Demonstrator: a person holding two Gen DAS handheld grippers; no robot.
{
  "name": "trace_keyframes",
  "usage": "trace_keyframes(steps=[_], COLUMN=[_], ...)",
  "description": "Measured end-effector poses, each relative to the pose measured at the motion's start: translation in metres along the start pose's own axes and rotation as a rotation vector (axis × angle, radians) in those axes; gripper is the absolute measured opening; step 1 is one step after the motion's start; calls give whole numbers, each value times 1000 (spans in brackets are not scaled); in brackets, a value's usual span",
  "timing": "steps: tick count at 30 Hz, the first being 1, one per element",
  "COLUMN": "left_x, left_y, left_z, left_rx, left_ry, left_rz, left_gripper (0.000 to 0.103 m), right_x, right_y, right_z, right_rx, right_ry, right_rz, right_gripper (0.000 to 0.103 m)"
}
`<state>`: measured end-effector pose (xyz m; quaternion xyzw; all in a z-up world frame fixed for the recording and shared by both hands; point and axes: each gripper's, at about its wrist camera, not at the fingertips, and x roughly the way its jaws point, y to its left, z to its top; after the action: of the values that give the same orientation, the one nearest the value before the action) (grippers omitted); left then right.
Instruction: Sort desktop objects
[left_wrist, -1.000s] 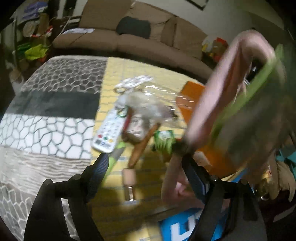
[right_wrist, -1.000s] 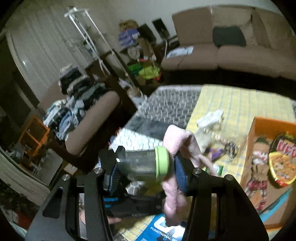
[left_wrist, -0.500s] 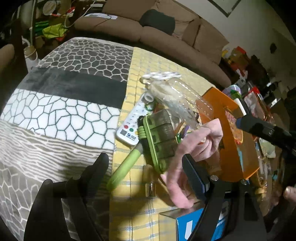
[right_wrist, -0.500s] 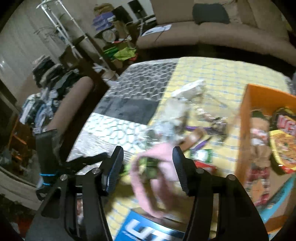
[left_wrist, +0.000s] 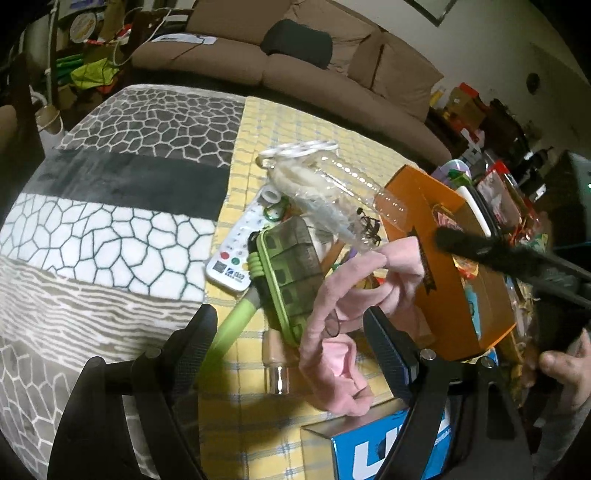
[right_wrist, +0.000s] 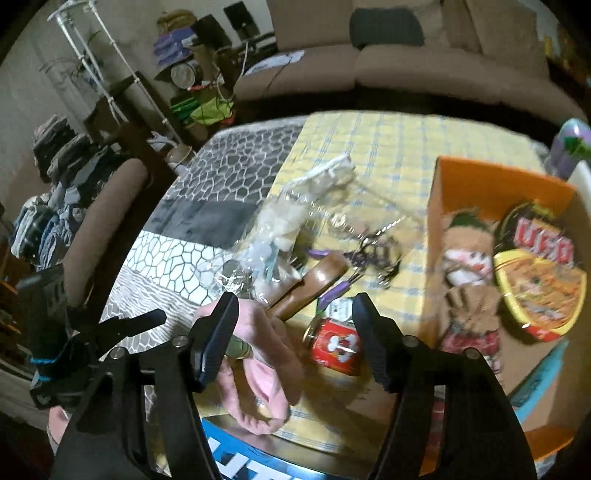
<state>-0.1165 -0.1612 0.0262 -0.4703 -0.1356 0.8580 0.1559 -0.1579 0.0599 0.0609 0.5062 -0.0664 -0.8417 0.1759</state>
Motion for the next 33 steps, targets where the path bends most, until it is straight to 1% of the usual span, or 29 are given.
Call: trace_keyframes(steps=[2, 4, 5, 6, 9, 10, 11, 13, 15, 16, 18, 20, 22, 24, 25, 26, 27, 28, 29, 30, 31, 32, 33], left_x=[1, 3, 5, 7, 8, 5, 2, -8, -13, -15, -14, -10, -3, 2, 4, 5, 7, 8, 8, 8, 8, 8, 8], left_y=[-4, -7, -8, -8, 0, 7, 13, 29, 38, 42, 44, 43, 37, 32, 28, 26, 23, 21, 20, 19, 18, 17, 17], left_z=[1, 0, 0, 0, 1, 3, 4, 8, 9, 9, 9, 7, 5, 4, 3, 3, 3, 3, 3, 3, 4, 4, 4], left_rx=[8, 17, 17, 13, -19, -47, -67, -128, -156, -164, -170, -164, -143, -121, -108, -98, -89, -84, -83, -82, -82, -82, -83], left_ry=[-2, 2, 10, 20, 35, 29, 21, -7, -22, -24, -21, -8, 9, 22, 28, 33, 36, 39, 39, 39, 37, 36, 36], left_rz=[0, 11, 16, 19, 39, 38, 34, 24, 20, 25, 33, 32, 34, 37, 40, 44, 47, 44, 40, 37, 37, 39, 41], left_gripper=[84, 84, 84, 84, 84, 84, 84, 84, 85, 85, 85, 85, 85, 85, 85, 85, 85, 85, 85, 85, 85, 85, 85], right_x=[17, 33, 42, 47, 62, 67, 70, 74, 74, 70, 59, 44, 41, 47, 51, 54, 56, 60, 62, 66, 69, 73, 76], right_y=[-3, -8, -10, -11, -3, 4, 13, 31, 44, 49, 50, 42, 28, 17, 10, 5, -1, -9, -18, -22, -24, -24, -24], right_z=[-1, -1, -1, -3, -13, -18, -25, -40, -53, -57, -56, -41, -27, -16, -10, -5, 0, 4, 7, 9, 10, 12, 12], right_rx=[12, 41, 61, 70, 80, 61, 31, -52, -102, -120, -133, -126, -86, -57, -29, 1, 39, 125, 188, 253, 286, 306, 309], right_ry=[35, 55, 68, 77, 119, 149, 179, 237, 271, 267, 211, 119, 87, 84, 84, 82, 78, 70, 62, 50, 41, 35, 32], right_rz=[-26, -7, 20, 43, 154, 211, 236, 237, 248, 240, 183, 102, 64, 32, 30, 55, 102, 192, 247, 294, 315, 323, 314], right_gripper=[57, 56, 55, 51, 49, 49, 49, 49, 49, 49, 49, 49, 50, 51, 51, 51, 51, 51, 58, 68, 71, 71, 71])
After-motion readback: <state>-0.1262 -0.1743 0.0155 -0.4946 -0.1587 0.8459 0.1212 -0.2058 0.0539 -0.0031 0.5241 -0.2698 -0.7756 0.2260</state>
